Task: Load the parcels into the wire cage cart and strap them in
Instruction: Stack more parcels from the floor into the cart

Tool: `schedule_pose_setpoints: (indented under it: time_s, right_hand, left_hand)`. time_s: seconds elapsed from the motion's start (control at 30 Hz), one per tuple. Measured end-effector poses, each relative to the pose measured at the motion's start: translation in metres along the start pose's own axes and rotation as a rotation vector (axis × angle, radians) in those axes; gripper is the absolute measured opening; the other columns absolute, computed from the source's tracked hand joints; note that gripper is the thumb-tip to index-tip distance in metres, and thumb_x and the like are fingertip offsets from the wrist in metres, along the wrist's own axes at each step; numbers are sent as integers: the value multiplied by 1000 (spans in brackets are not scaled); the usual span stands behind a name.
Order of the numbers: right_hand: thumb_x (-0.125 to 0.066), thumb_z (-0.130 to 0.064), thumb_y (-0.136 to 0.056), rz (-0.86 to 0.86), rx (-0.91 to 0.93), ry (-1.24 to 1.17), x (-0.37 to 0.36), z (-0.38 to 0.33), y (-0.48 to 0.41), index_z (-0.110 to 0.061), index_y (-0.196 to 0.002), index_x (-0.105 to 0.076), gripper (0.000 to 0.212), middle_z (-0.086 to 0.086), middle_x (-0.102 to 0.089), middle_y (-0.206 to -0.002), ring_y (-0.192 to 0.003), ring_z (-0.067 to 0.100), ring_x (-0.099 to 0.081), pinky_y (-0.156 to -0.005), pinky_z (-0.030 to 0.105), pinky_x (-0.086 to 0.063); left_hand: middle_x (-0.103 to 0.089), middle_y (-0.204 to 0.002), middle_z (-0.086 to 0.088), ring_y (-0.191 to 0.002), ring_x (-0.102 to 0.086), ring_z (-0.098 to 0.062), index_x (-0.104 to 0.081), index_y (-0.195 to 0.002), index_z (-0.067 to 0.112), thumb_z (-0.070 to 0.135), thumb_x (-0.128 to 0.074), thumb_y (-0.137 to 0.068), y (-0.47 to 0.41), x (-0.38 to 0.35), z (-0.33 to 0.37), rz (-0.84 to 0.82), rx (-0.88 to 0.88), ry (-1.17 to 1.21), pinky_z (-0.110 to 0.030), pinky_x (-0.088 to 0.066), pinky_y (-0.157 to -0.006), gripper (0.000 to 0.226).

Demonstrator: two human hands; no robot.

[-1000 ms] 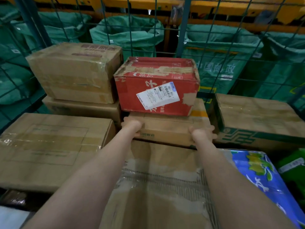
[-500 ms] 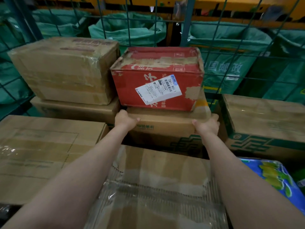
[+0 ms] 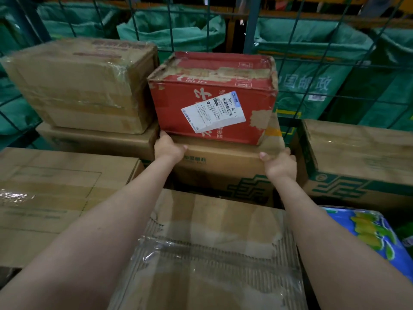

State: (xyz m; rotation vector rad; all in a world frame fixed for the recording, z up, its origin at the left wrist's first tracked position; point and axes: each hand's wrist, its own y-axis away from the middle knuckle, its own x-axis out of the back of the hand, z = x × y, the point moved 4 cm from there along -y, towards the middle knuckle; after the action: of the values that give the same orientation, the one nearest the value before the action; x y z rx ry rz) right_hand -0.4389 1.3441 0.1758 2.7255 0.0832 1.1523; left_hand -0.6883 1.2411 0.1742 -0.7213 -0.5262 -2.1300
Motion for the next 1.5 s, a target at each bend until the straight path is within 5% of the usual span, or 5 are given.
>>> schedule_pose_setpoints:
  time_s: [0.43,0.8,1.03,1.27,1.5]
  right_hand:
    - [-81,-33,-72,-168,-7,238,-10,-11,11,-16,-152,0,115,13,5,-156,-139,36,-26,-105,42,-37]
    - [-80,-27,-74,-128,-9,116,1,-8,50,-11,-148,-12,102,19,-17,-146,-124,37,-44,-98,43,-45]
    - [-38,-32,-100,-7,-156,-53,12,5,38,-4,-148,-17,59,18,-26,-148,-128,37,-39,-98,41,-39]
    - [-43,-37,-99,-129,-296,-594,-1,17,22,-11,-145,-31,54,13,-44,-141,-126,31,-46,-106,45,-39]
    - [-45,-40,-97,-20,-200,-483,14,19,25,-8,-146,-21,64,16,-41,-141,-125,33,-45,-102,43,-42]
  left_hand:
    - [-35,-143,-20,-128,-41,-32,-14,-146,1,29,-61,-89,3,-1,-5,-150,172,-30,-36,-37,-105,79]
    - [-40,-139,-13,-120,-48,-30,-25,-142,8,26,-58,-89,51,22,7,-200,175,120,-36,-47,-95,66]
    - [-45,-138,-10,-124,-44,-28,-32,-142,6,31,-53,-92,47,23,0,-229,179,162,-33,-36,-88,60]
    - [-41,-141,-8,-126,-41,-25,-18,-147,7,26,-58,-89,35,4,-11,-193,265,314,-31,-34,-90,73]
    - [-45,-121,-8,-102,-43,-23,-24,-144,8,27,-56,-82,35,7,-12,-176,251,383,-32,-34,-81,72]
